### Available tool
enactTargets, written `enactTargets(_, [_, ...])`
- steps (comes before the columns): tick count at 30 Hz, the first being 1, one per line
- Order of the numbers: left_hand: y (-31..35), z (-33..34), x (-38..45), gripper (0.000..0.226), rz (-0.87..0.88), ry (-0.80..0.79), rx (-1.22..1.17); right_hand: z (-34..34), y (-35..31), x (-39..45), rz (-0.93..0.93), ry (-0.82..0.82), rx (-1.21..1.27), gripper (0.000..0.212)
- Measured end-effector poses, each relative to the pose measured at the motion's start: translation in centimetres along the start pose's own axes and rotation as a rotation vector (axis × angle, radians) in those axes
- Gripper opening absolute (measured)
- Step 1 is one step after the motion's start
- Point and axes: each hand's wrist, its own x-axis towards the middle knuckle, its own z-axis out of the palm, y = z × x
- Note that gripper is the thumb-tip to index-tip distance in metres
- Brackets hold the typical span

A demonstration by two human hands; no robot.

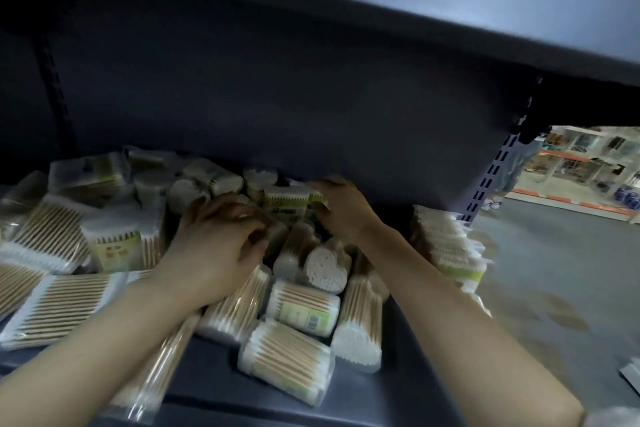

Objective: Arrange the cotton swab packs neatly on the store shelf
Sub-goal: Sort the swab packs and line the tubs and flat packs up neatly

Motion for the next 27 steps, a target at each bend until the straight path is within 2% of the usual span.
enactTargets(2, [-0.2, 0.1, 0.1, 0.085, -0.038, -0.041, -0.021, 0.7, 0.0, 0.5, -0.016, -0.029, -0.043, 0.049])
enactTargets(6, [-0.2, 0.0, 0.2, 0.095, -0.057, -0.076, -0.011, 1.0, 0.2, 0.8, -0.042, -0.017, -0.101, 0.051])
enactTargets(9, [0.0, 0.1, 0.5, 0.097, -0.076, -0.100, -0.018, 0.8, 0.2, 0.7, -0.068, 0.008, -0.117, 0.046])
enactTargets(14, [0.0, 0.5, 0.7, 0.095, -0.078, -0.054, -0.059, 0.3, -0.3, 0.5, -0.094, 0.004, -0.127, 0.040])
enactTargets(19, [-0.5, 1.0, 0.9, 0.086, -0.065, -0.005, -0.065, 0.2, -0.8, 0.8, -0.144, 0.015, -0.267, 0.033])
enactTargets(24, [-1.1, 1.5, 0.7, 0.049, -0.027, 0.051, -0.009, 0.6, -0.9, 0.9, -0.160, 0.045, -0.220, 0.031])
enactTargets(27, [-0.9, 1.4, 0.7, 0.059, -0.032, 0.056, -0.034, 0.5, -0.8, 0.7, -0.189, 0.133, -0.127, 0.031])
